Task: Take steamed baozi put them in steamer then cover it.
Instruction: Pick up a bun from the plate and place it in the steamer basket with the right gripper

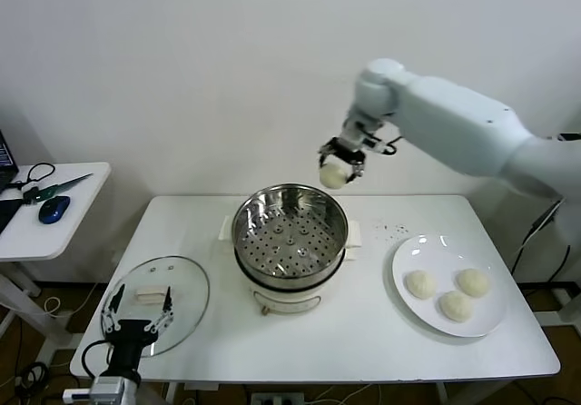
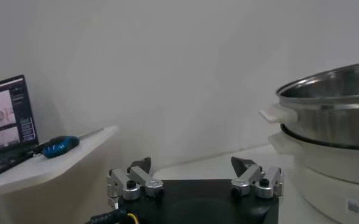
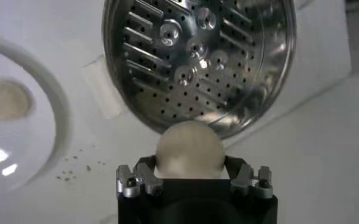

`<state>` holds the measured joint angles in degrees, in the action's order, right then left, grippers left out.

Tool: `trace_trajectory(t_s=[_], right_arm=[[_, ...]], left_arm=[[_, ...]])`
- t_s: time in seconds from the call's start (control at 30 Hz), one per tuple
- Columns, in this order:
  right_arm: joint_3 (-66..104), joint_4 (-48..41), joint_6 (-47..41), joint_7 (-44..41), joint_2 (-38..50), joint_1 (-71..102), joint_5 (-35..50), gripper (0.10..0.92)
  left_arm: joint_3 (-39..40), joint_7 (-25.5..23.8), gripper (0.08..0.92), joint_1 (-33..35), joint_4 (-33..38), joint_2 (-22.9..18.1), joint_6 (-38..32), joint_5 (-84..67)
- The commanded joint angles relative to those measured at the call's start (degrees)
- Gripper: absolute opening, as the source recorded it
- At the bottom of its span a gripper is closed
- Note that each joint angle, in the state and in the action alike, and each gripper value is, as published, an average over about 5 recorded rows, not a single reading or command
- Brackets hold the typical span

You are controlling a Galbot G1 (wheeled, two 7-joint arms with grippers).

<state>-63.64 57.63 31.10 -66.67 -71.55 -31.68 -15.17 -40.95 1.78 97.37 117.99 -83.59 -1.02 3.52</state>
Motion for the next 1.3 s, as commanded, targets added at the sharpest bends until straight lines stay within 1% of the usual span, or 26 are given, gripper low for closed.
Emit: trace_trajectory(t_s=[0.03, 0.17, 0.57, 0.8, 0.87, 1.0, 1.13, 1.23, 1.3], right_arm=[[3.33, -2.8, 11.11, 4.75, -10.05, 7.52, -21.86, 0.738], [4.89, -5.19, 12.98, 6.85, -11.76, 10.71, -26.46, 0.74], [5.34, -10.34, 13.5, 7.88, -14.61, 14.47, -27.31, 0.746], [5.57, -10.91, 13.01, 7.99, -14.52, 14.84, -27.37, 0.757], [5.65, -10.84, 12.73, 8.14, -14.46, 14.73, -27.28, 0.776], [6.12, -9.97, 12.67, 8.04, -14.02, 14.1, -27.09, 0.817], [6.68, -7.46, 13.01, 7.08, -12.28, 12.73, -25.79, 0.822], [6.34, -3.34, 12.63, 5.17, -9.12, 10.02, -21.32, 0.823], [5.32, 0.14, 11.26, 3.85, -6.21, 7.29, -16.79, 0.823]], left_arm=[[-0.03, -0.04, 0.823, -0.07, -0.08, -0.09, 0.26, -0.52], [-0.27, -0.16, 0.823, -0.03, -0.48, 0.06, 0.18, -0.57], [-0.11, -0.12, 0.823, 0.37, -1.38, -0.02, 0.1, -0.6], [-0.08, -0.17, 0.823, 0.51, -1.59, 0.03, 0.05, -0.58], [-0.01, -0.17, 0.823, 0.49, -1.58, 0.0, 0.05, -0.54], [0.15, -0.11, 0.823, 0.46, -1.5, -0.14, 0.05, -0.37], [0.21, 0.0, 0.823, 0.74, -1.36, -0.32, 0.02, -0.2], [0.15, 0.01, 0.823, 1.1, -1.09, -0.27, 0.02, -0.02], [0.11, -0.03, 0.823, 1.25, -0.91, -0.19, 0.04, 0.16]])
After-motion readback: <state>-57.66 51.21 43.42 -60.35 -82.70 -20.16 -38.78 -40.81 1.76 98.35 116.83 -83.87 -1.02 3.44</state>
